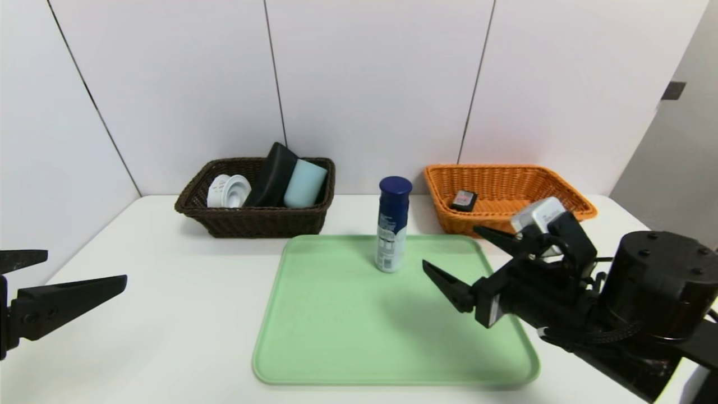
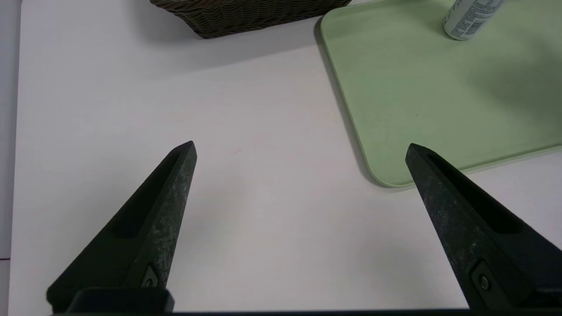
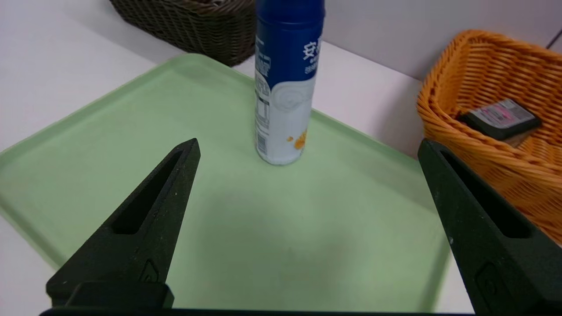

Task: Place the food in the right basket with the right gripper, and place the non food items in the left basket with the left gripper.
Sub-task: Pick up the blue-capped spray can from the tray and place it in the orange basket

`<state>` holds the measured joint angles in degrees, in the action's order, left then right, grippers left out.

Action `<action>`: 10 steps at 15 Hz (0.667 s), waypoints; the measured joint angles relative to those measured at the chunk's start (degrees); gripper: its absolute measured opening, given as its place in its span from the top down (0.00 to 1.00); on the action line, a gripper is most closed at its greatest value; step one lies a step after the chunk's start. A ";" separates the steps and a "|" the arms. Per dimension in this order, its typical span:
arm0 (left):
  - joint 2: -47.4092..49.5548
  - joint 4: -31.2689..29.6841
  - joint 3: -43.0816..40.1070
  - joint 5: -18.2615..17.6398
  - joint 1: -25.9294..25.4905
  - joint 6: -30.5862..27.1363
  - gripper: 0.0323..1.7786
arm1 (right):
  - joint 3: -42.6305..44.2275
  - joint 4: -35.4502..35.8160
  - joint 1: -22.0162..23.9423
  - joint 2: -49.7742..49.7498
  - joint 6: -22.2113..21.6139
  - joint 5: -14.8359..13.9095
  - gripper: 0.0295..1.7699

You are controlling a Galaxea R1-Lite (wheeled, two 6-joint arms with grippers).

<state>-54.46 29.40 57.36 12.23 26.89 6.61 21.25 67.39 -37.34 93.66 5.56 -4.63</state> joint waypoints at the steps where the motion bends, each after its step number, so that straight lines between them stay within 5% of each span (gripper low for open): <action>1: 0.11 0.02 -0.05 0.09 0.00 0.02 0.05 | -0.41 6.21 -0.44 3.58 0.02 -0.55 0.03; 4: 0.13 0.04 -0.28 0.06 0.00 0.02 0.05 | 1.24 19.16 -1.60 11.19 -1.10 -3.66 0.03; 10: -1.38 -0.38 -0.50 -0.20 0.00 0.00 0.05 | 3.61 19.80 -1.74 18.05 -3.13 -4.05 0.03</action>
<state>-55.83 29.03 56.86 12.03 26.89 6.61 24.86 87.19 -39.08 111.71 2.43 -8.68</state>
